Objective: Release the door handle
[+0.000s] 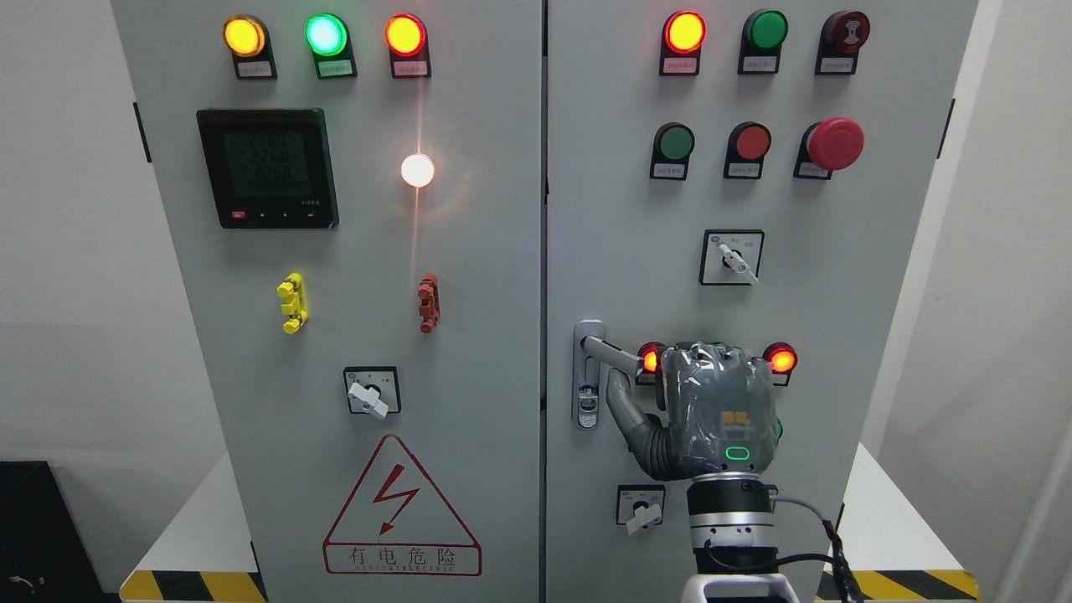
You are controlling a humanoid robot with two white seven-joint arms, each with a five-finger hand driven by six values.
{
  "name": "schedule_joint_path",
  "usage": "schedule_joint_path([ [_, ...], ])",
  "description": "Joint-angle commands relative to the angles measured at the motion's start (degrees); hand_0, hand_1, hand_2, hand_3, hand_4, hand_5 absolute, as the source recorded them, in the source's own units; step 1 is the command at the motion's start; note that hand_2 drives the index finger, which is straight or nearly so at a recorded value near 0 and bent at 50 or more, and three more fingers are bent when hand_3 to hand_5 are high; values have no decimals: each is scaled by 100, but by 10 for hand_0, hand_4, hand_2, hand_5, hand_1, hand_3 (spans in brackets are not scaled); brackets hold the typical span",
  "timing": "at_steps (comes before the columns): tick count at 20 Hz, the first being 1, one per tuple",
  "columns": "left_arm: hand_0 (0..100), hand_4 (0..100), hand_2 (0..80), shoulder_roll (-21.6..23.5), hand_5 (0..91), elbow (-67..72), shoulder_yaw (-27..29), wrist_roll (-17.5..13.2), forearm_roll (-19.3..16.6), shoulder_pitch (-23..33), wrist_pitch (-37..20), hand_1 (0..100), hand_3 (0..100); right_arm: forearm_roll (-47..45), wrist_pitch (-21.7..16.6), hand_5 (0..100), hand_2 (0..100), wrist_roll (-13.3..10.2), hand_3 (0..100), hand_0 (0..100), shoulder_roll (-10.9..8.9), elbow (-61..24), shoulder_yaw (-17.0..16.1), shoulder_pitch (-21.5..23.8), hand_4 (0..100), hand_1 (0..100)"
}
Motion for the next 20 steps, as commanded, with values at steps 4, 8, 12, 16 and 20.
schedule_joint_path([
  [4, 120, 0, 0, 0, 0, -1, 0, 0, 3, 97, -4, 556, 0, 1, 3, 1000, 944, -3, 1000, 482, 2, -1, -25, -2, 1000, 305],
  [8, 120, 0, 0, 0, 0, 8, 0, 0, 3, 97, -4, 556, 0, 1, 3, 1000, 941, -3, 1000, 481, 2, -1, -25, -11, 1000, 304],
  [12, 120, 0, 0, 0, 0, -1, 0, 0, -6, 97, -4, 556, 0, 1, 3, 1000, 943, -3, 1000, 480, 2, -1, -25, -11, 1000, 302],
  [16, 120, 0, 0, 0, 0, -1, 0, 0, 3, 97, -4, 556, 0, 1, 12, 1000, 942, -12, 1000, 480, 2, -10, -25, -20, 1000, 301],
  [20, 120, 0, 0, 0, 0, -1, 0, 0, 3, 97, -4, 556, 0, 1, 12, 1000, 941, -12, 1000, 478, 2, -45, -25, -11, 1000, 301],
])
